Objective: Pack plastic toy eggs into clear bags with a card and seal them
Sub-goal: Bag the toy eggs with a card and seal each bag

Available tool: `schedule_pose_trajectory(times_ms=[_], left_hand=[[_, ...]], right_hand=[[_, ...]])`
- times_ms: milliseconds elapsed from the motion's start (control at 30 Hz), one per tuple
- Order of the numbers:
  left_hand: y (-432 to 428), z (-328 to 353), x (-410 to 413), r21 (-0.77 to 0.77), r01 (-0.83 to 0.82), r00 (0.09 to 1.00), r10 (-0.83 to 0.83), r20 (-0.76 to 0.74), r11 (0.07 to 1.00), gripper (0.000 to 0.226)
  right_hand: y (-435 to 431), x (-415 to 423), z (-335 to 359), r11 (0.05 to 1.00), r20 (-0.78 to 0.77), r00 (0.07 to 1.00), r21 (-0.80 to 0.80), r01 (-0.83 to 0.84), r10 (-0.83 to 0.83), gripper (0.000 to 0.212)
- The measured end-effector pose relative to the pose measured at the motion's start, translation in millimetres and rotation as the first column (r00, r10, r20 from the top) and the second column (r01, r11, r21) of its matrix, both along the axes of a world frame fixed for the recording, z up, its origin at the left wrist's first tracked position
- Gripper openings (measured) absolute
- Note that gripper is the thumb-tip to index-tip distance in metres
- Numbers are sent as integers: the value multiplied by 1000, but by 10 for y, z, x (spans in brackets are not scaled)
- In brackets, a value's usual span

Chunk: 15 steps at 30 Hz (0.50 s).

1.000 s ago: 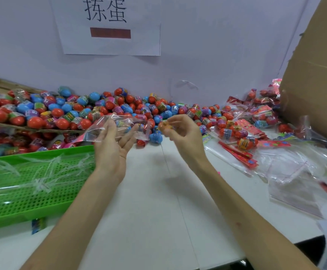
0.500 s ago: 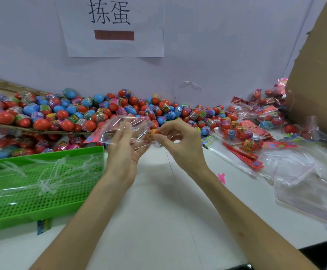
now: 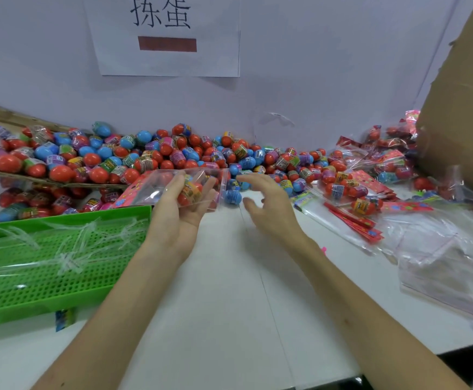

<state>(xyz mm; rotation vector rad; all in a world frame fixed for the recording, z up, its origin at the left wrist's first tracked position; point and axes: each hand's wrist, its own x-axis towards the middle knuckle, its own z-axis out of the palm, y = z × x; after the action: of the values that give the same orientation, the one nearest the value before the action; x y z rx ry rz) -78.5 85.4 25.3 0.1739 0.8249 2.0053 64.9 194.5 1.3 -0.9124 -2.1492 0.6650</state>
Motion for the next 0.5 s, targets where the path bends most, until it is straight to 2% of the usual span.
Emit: schedule_pose_trajectory(times_ms=[67,133,167,300,433,500], left_hand=[[4,-15,-13,6,-1,1000,1,4,1000,37],[11,-25,-23,18,-6,1000,6,4,1000,37],[14,-27,-29,23,-8,1000,8,2,1000,37],[22,-34,-48,36,-17,1000,18,-22,999,29],[31,-45,-54,40,-20,999,21,-29,999,25],[31,-43,-56,48,-20,1000,21,-20,999,25]], right_hand=[[42,-52,-117,997,254,964,-20,-72,74,59],[52,-117,-185,994,390,916,5,-107,97,64],[49,-137,-204,992,400,911,30,-121,99,60],[-18,-141,-227,978,271,949,87,-189,159,40],[-153,-247,-220,950,315,945,260,-173,86,52],[-208,-302,-232,912,403,911,337,-233,84,51]])
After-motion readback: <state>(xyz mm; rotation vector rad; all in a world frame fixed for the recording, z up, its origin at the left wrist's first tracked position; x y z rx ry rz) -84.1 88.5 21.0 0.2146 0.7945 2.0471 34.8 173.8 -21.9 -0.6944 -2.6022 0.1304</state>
